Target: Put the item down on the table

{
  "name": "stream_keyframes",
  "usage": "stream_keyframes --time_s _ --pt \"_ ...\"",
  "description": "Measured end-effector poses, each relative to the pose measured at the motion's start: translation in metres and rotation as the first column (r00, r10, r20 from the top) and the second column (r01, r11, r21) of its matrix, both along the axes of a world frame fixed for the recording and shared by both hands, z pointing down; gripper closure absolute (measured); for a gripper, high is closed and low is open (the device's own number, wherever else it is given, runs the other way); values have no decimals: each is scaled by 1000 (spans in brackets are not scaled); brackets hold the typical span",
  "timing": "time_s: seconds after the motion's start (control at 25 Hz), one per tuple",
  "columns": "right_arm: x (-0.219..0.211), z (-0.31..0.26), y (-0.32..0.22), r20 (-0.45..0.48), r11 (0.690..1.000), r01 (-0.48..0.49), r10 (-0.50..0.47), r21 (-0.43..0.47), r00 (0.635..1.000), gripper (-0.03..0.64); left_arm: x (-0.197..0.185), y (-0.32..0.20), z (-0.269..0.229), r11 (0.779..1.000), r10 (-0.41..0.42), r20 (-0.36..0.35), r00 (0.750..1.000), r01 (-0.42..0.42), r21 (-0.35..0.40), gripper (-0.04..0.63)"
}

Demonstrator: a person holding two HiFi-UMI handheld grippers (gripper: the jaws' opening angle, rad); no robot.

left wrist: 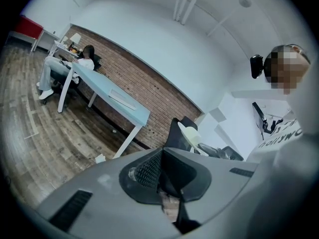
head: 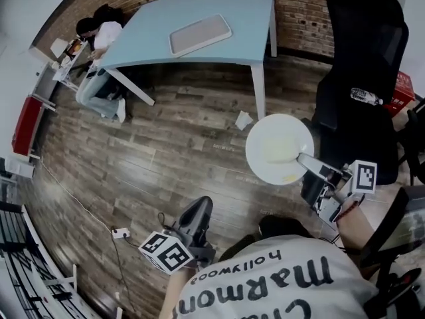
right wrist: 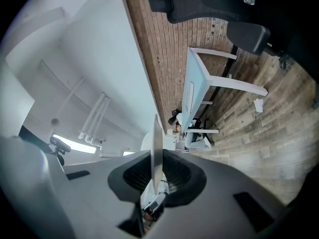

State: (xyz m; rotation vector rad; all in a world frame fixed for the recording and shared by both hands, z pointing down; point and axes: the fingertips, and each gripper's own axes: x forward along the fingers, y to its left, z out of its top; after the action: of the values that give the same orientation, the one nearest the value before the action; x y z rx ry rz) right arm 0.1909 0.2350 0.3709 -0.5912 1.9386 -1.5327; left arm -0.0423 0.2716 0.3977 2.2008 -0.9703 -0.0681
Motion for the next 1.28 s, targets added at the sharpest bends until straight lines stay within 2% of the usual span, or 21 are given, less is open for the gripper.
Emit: stream_keyframes --time_s 0.16,0.32,0.48,0.6,0.76,0.96,1.16,1.28 --pt "3 6 2 -11 1000 -5 5 -12 1000 580 -1 3 -3 999 -39 -37 999 38 -20 588" --pt "3 7 7 7 999 0 1 -35 1000 580 0 5 -8 998 -57 -34 998 55 -41 588" --pt "4 11 12 -28 999 13 -15 -51 999 578 6 0 -6 996 -63 -73 995 58 -70 588" --pt "12 8 11 -38 999 -12 11 -30 999 580 14 -8 -4 997 -39 -88 995 33 -63 588" --pt "19 5 7 -25 997 -72 72 -7 997 580 25 -22 -2 999 35 -40 999 -36 -37 588" --pt "31 6 1 -41 994 -106 105 -26 994 580 37 -38 -5 996 72 -63 995 -75 -51 588" --pt "40 16 -11 -35 988 -152 151 -30 988 580 40 -54 6 992 108 -24 994 -110 -59 588" --pt "43 24 -21 -45 984 -169 167 -53 985 578 41 -68 11 990 111 -43 993 -114 -78 588"
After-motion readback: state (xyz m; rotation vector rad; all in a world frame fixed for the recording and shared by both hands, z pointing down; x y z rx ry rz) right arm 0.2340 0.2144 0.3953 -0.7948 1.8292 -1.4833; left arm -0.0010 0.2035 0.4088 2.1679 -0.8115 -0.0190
